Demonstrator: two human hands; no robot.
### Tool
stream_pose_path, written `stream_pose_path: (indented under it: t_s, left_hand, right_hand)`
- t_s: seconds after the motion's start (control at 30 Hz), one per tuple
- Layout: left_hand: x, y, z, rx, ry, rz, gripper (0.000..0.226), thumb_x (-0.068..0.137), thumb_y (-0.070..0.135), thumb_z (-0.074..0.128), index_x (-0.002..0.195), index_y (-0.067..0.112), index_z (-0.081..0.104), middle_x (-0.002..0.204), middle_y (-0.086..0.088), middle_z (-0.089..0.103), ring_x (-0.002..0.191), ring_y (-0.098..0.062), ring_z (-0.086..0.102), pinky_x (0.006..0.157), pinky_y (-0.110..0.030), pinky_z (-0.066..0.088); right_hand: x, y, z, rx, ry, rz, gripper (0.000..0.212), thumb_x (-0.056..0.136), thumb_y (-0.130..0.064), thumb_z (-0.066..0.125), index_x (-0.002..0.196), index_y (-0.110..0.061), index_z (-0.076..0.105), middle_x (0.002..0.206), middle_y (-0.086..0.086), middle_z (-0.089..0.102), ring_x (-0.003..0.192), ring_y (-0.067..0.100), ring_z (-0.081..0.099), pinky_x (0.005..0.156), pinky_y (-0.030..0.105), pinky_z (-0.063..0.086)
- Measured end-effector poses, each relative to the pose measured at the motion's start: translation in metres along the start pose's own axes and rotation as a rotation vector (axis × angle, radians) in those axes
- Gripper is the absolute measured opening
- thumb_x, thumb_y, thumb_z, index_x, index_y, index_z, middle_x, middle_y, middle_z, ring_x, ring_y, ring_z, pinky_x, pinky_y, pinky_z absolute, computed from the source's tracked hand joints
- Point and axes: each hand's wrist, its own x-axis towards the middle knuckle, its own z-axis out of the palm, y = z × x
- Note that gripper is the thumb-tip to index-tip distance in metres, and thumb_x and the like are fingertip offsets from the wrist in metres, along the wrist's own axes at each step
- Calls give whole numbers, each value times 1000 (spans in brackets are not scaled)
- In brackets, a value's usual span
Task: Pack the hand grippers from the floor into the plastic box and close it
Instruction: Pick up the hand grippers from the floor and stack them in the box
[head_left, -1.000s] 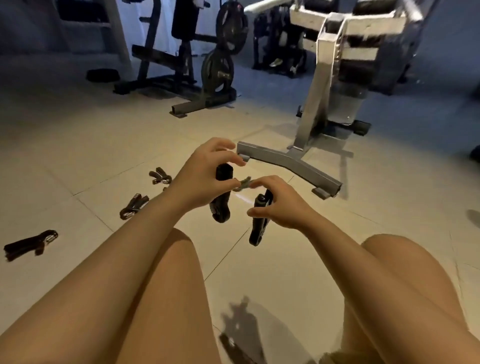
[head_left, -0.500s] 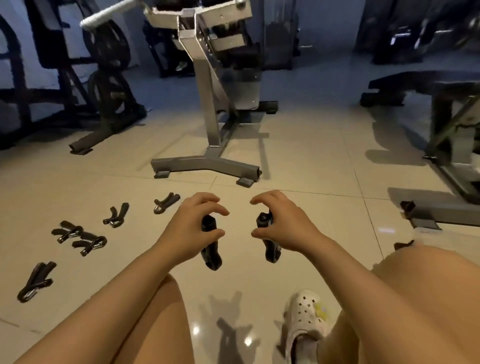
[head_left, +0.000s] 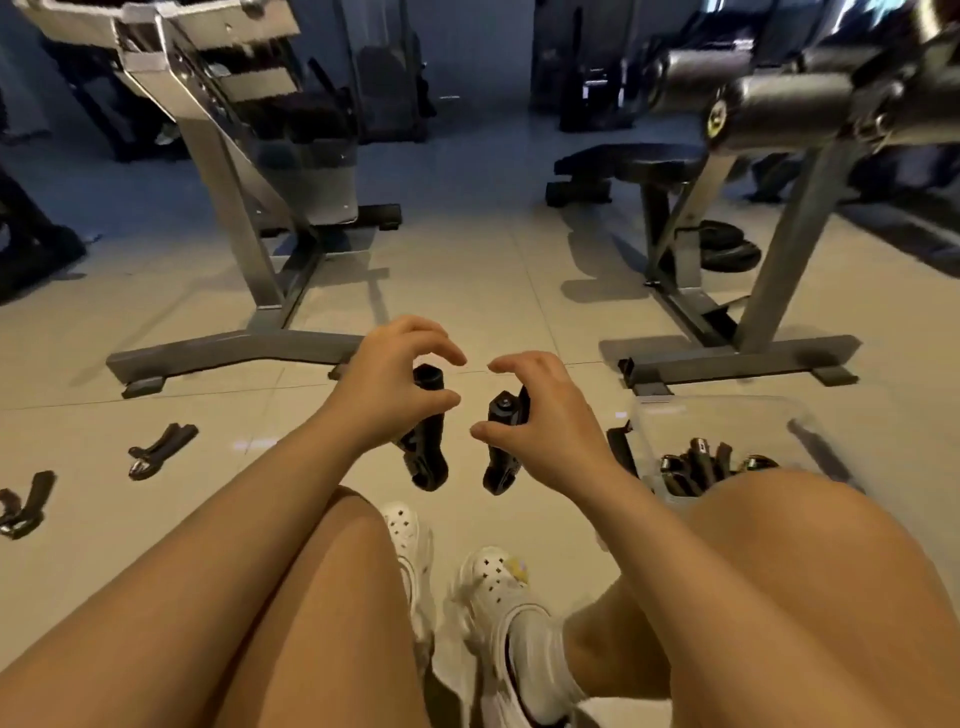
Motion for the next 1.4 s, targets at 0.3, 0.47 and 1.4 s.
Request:
stream_pose_path:
  t_s: [0.3, 0.47, 1.4]
  left_hand:
    - [34, 61, 60, 14, -52, 285, 24, 78, 23, 73, 100, 27, 65, 111, 10, 53, 110, -13, 43, 90, -25, 34]
    - [40, 105, 109, -64, -154, 317, 23, 77, 29, 74, 99, 28, 65, 110, 9, 53, 105, -9, 45, 89, -25, 40]
    - [123, 158, 281, -39, -312, 593, 29, 76, 45, 67, 96, 24, 68, 93, 8, 62, 94, -14, 53, 79, -27, 41]
  right_hand:
    - [-57, 34, -102, -149, 165, 78, 54, 78, -36, 74, 125, -29, 49, 131, -12, 43, 110, 3, 45, 88, 20, 40]
    - [-84, 50, -160, -146, 216, 144, 62, 75, -34, 77, 129, -31, 47, 135, -14, 42, 106, -4, 38, 75, 0, 33]
    - [-110, 284, -242, 80, 263, 521, 70, 68, -28, 82, 124, -39, 42, 116, -14, 50, 107, 15, 50, 89, 30, 44]
